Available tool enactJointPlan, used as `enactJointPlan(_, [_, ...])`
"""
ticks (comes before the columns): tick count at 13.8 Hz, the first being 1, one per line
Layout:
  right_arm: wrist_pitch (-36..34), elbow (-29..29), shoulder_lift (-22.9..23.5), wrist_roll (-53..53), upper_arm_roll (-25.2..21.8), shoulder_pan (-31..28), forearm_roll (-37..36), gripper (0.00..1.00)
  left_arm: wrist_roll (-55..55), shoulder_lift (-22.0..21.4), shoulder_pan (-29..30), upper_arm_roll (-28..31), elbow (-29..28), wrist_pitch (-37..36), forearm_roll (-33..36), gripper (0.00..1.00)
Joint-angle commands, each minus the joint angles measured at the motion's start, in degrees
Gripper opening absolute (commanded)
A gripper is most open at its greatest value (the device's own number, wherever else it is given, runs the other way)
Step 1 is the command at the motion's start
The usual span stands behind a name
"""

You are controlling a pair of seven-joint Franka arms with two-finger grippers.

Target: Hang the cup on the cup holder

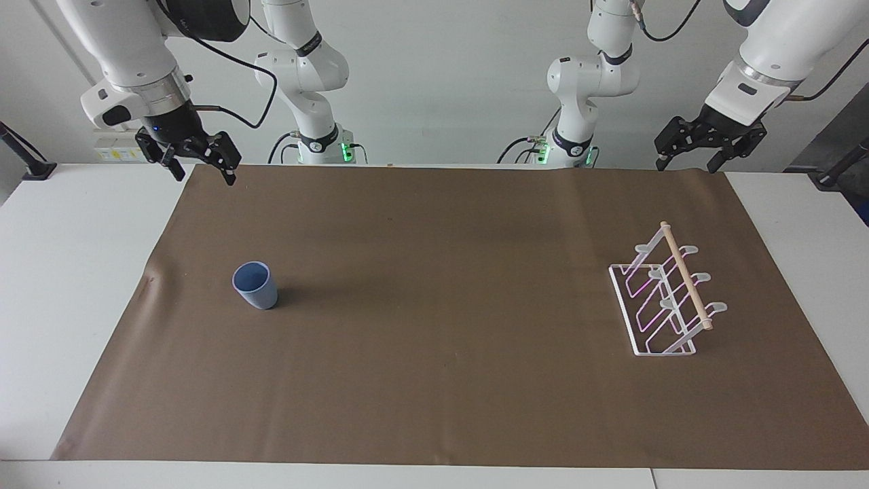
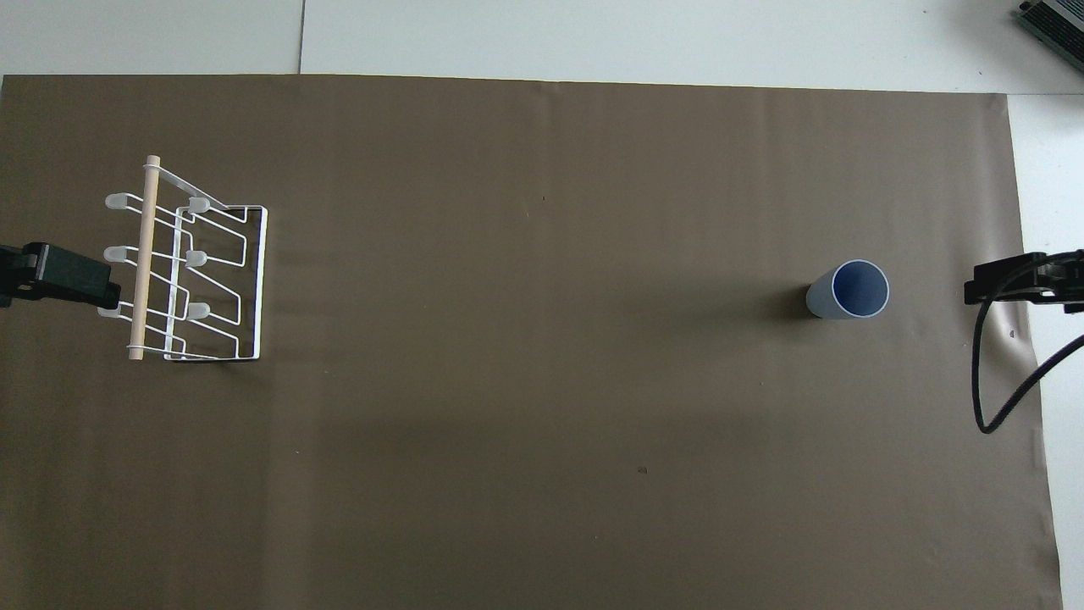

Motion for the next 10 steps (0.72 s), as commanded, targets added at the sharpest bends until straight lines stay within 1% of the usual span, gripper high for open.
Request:
enactJointPlan(1, [1.1,-2.0,-1.4,1.3,0.2,0.0,0.3,1.00,-0.2,-1.6,0.3,-0.3,-1.8,-0.2,0.8,1.00])
enactJointPlan(10, [1.5,-2.2,-1.5,0.7,0.1,-0.4,0.2,1.00,-0.2,-1.6,0.3,-0.3,-1.8,-0.2,0.8,1.00])
